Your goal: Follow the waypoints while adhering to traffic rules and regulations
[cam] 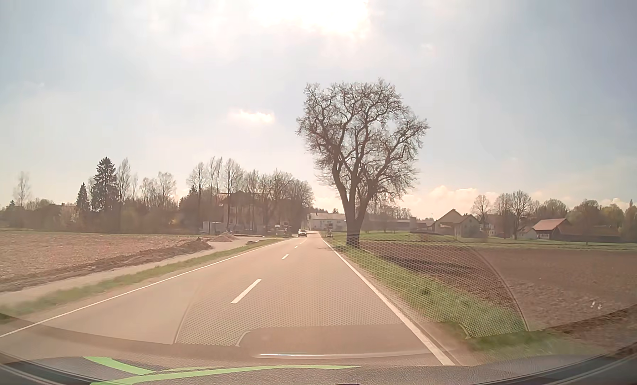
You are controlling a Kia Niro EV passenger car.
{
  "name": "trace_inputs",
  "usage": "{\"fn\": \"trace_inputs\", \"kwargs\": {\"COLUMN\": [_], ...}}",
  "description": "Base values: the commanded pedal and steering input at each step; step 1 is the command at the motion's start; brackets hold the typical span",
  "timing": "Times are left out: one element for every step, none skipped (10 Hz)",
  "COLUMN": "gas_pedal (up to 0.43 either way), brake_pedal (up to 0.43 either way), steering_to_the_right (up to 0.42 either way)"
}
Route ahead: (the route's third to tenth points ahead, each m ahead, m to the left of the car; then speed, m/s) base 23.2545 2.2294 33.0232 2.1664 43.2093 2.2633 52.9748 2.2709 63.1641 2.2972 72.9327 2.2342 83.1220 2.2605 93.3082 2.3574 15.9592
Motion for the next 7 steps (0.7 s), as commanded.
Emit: {"fn": "trace_inputs", "kwargs": {"gas_pedal": [0.0, 0.0, 0.0, 0.0, 0.0, 0.0, 0.0], "brake_pedal": [0.03, 0.043, 0.061, 0.067, 0.073, 0.085, 0.085], "steering_to_the_right": [0.0, 0.0, 0.0, 0.0, 0.0, 0.0, 0.0]}}
